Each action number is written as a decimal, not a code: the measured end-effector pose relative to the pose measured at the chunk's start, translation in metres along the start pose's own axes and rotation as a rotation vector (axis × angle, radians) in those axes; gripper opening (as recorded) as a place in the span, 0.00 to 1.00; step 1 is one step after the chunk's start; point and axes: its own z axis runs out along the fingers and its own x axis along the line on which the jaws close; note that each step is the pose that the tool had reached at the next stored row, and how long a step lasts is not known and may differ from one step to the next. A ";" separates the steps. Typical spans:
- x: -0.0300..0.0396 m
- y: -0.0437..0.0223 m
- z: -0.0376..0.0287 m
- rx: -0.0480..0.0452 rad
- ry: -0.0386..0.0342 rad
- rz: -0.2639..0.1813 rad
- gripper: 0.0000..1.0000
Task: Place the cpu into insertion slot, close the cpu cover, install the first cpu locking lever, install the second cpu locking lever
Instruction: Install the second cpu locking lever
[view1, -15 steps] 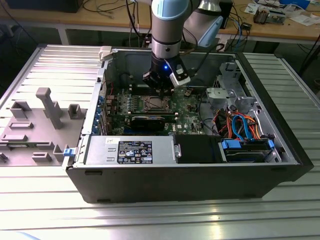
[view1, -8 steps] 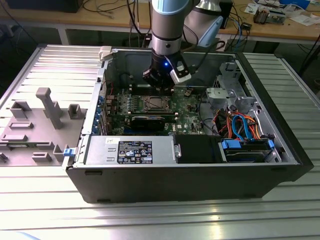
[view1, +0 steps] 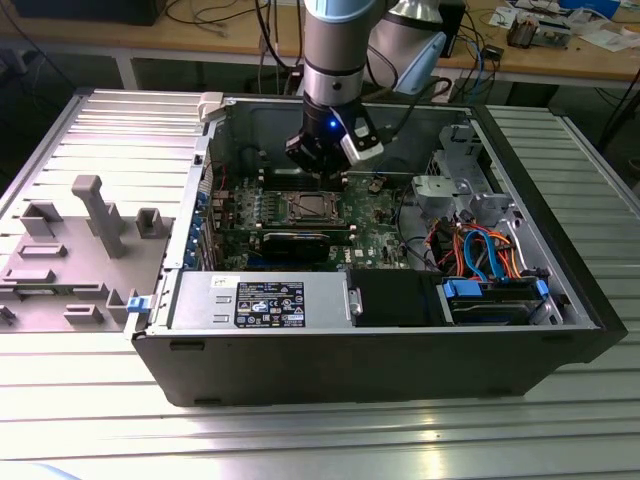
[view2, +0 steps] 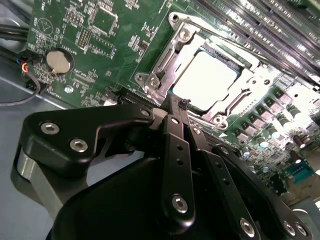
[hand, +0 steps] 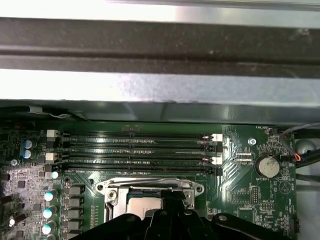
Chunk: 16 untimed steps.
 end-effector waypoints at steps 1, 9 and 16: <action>0.0000 0.0000 0.0000 0.0097 0.0002 0.000 0.11; 0.0000 0.0000 0.0000 0.0280 0.0007 -0.001 0.11; 0.0001 -0.0013 -0.0005 0.0284 0.0008 -0.001 0.11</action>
